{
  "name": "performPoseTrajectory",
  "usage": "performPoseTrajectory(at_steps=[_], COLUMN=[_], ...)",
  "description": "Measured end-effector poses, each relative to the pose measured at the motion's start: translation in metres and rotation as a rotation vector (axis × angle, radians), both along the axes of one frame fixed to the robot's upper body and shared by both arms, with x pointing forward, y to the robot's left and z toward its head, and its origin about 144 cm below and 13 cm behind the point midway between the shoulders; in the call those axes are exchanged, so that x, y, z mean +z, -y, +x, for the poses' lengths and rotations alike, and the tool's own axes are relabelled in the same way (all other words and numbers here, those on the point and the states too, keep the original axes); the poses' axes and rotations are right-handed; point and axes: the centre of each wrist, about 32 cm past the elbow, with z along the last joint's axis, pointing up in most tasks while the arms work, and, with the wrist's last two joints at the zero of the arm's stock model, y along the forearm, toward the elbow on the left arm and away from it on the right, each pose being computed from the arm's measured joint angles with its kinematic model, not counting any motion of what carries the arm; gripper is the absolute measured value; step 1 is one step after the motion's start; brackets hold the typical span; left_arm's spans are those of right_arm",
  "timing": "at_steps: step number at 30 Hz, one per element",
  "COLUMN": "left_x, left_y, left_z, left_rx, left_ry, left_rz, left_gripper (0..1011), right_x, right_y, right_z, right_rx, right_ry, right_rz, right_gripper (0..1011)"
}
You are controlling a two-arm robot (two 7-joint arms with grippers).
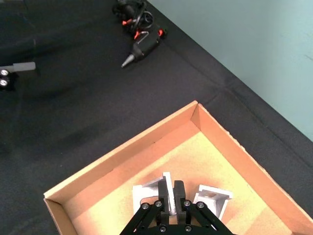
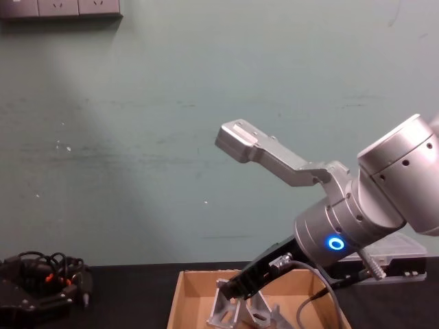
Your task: Use one hand to pick up the angle iron from the table and place it into the box.
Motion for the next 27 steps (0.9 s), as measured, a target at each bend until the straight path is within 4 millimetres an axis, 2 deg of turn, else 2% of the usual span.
performPoseTrajectory(at_steps=[6, 17, 20, 21, 27], left_x=[0.0000, 0.0000, 0.0000, 0.0000, 0.0000], left_y=[0.0000, -0.0001, 0.0000, 0.0000, 0.0000], left_z=[0.0000, 0.0000, 0.0000, 0.0000, 0.0000], left_rx=[0.000, 0.000, 0.000, 0.000, 0.000], left_ry=[0.000, 0.000, 0.000, 0.000, 0.000], left_rz=[0.000, 0.000, 0.000, 0.000, 0.000], left_gripper=[1011, 1011, 1011, 1011, 1011], right_x=[-0.0072, -0.0063, -0.0060, -0.0060, -0.0057], right_y=[-0.0023, -0.0022, -0.0022, -0.0022, -0.0021], right_z=[0.0029, 0.0029, 0.0028, 0.0028, 0.0027], right_rx=[0.002, 0.003, 0.003, 0.003, 0.002], right_ry=[-0.016, -0.014, -0.013, -0.013, -0.012], right_rz=[-0.021, -0.020, -0.019, -0.019, -0.017], right_gripper=[80, 81, 130, 184, 360])
